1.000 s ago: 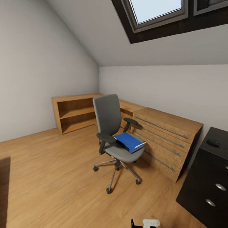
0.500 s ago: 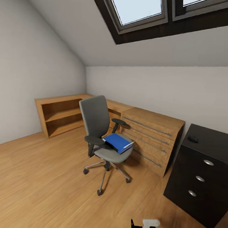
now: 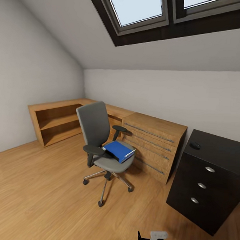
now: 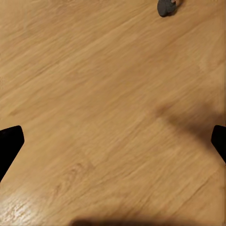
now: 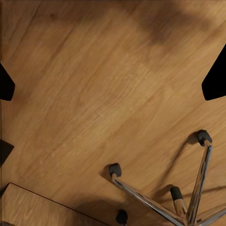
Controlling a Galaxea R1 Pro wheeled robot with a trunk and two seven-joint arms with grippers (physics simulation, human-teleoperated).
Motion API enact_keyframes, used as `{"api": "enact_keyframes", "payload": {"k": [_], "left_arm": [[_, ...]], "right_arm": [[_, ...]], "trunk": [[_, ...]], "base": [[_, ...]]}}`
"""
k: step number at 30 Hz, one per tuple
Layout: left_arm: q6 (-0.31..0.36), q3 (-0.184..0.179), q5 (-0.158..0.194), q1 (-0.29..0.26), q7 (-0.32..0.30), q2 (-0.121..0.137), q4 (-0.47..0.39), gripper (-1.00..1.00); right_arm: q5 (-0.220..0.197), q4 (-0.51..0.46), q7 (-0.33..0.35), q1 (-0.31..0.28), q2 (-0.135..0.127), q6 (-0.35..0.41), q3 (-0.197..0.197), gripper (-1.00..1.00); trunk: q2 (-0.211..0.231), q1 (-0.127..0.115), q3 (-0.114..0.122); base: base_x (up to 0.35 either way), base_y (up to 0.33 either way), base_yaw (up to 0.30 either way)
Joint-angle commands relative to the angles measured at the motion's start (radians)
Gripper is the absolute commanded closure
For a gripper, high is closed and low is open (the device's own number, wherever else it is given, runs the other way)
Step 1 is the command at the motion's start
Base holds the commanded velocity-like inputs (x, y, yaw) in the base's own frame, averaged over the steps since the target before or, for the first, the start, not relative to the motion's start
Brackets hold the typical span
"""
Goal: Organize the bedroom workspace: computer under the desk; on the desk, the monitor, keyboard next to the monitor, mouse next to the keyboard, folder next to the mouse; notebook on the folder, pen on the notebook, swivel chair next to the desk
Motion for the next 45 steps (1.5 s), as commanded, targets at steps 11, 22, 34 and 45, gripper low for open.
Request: {"api": "enact_keyframes", "payload": {"k": [11,22,34,45], "left_arm": [[-0.006,0.004,0.006,0.0,0.0,-0.002,0.003,-1.0],[-0.006,0.001,0.009,0.0,0.0,-0.002,0.004,-1.0],[0.001,0.001,0.011,0.0,0.0,-0.004,0.002,-1.0],[-0.006,-0.001,0.006,0.0,-0.002,-0.003,0.002,-1.0]], "right_arm": [[0.012,0.002,-0.007,-0.001,0.002,-0.003,-0.004,-1.0],[0.012,0.002,-0.007,-0.001,0.002,-0.003,-0.004,-1.0],[0.012,0.002,-0.007,-0.001,0.001,-0.004,-0.004,-1.0],[0.012,0.002,-0.007,-0.001,0.0,-0.005,-0.004,-1.0]], "trunk": [[0.077,-0.042,0.025],[0.154,-0.085,0.055],[0.238,-0.131,0.093],[0.259,-0.142,0.102]], "base": [[0.0,0.0,-0.048],[0.0,0.0,-0.107],[0.0,0.0,-0.261],[0.0,0.0,-0.271]]}}
